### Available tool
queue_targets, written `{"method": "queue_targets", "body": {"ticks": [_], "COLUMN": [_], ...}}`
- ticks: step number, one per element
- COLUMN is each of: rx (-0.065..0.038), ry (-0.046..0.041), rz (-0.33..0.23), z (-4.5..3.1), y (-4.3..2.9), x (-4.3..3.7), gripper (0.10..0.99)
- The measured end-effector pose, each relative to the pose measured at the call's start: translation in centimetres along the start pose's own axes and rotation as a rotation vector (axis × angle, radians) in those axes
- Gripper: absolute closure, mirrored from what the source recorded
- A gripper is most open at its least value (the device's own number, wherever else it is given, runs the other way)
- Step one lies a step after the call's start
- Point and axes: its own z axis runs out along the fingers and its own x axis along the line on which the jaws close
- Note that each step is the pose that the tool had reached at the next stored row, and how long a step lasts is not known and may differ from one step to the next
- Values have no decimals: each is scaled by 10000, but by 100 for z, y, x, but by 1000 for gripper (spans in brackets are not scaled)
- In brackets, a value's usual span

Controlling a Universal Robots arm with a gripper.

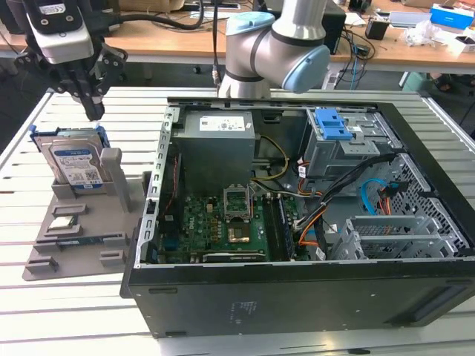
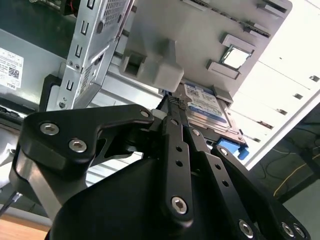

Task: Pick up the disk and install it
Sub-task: 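Reach for the disk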

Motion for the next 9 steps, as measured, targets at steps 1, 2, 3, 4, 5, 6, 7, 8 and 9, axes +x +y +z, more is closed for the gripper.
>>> {"method": "queue_targets", "body": {"ticks": [1,2,3,4,5,6,7,8,9], "rx": [0,0,1,0,0,1,0,1,0], "ry": [0,1,1,0,0,1,0,1,0], "rz": [0,0,0,0,0,1,0,1,-1], "z": [-1,-1,-2,-2,-3,-3,-4,-4,-4], "y": [-1,-3,-5,-6,-7,-9,-11,-12,-13], "x": [16,42,66,81,95,121,146,164,177], "gripper": [980,980,980,980,980,980,980,980,980]}}
